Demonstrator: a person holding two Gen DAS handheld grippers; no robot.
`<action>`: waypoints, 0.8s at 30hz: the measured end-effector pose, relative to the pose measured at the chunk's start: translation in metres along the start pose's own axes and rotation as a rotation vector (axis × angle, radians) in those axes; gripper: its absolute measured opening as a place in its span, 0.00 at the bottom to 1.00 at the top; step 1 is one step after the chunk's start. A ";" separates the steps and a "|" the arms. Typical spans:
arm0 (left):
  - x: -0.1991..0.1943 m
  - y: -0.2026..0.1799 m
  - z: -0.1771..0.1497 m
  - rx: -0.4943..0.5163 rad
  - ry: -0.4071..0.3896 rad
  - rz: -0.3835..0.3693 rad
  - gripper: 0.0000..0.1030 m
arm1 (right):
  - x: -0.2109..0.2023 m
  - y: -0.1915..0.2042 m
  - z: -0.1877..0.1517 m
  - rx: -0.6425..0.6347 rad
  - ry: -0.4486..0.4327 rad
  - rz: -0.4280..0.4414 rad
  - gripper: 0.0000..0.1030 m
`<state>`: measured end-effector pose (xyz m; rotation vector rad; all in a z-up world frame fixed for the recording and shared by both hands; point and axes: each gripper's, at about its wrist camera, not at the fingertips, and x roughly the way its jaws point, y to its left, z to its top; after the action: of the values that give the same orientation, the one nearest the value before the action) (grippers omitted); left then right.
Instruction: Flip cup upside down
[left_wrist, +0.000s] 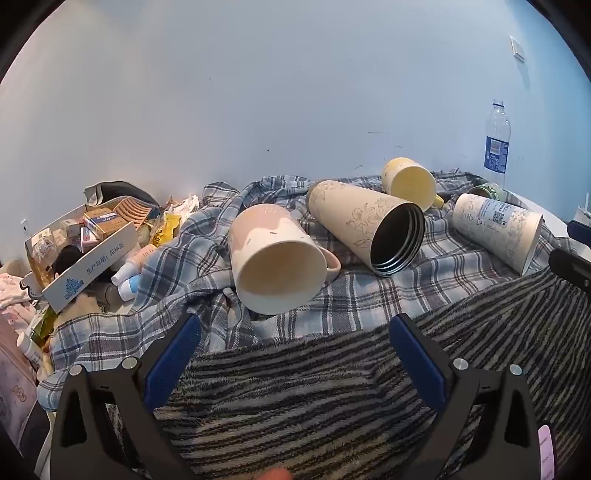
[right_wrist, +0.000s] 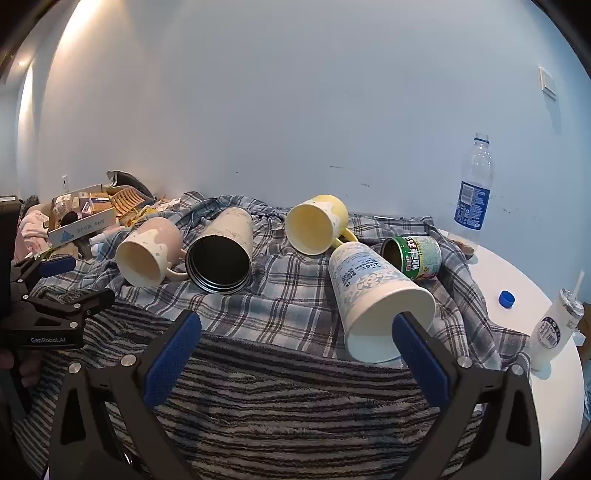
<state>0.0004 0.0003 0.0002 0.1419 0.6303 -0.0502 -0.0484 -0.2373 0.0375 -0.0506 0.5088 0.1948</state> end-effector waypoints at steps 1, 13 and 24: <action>-0.002 0.000 -0.001 0.003 -0.032 0.008 1.00 | 0.000 0.000 0.000 -0.001 -0.007 -0.001 1.00; -0.003 0.002 -0.001 0.003 -0.030 0.008 1.00 | 0.003 0.002 0.000 -0.004 0.013 0.003 1.00; -0.005 0.000 -0.002 0.013 -0.033 0.014 1.00 | 0.006 -0.001 -0.002 0.008 0.022 0.013 1.00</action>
<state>-0.0046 0.0007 0.0018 0.1574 0.5964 -0.0425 -0.0446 -0.2372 0.0325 -0.0417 0.5318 0.2047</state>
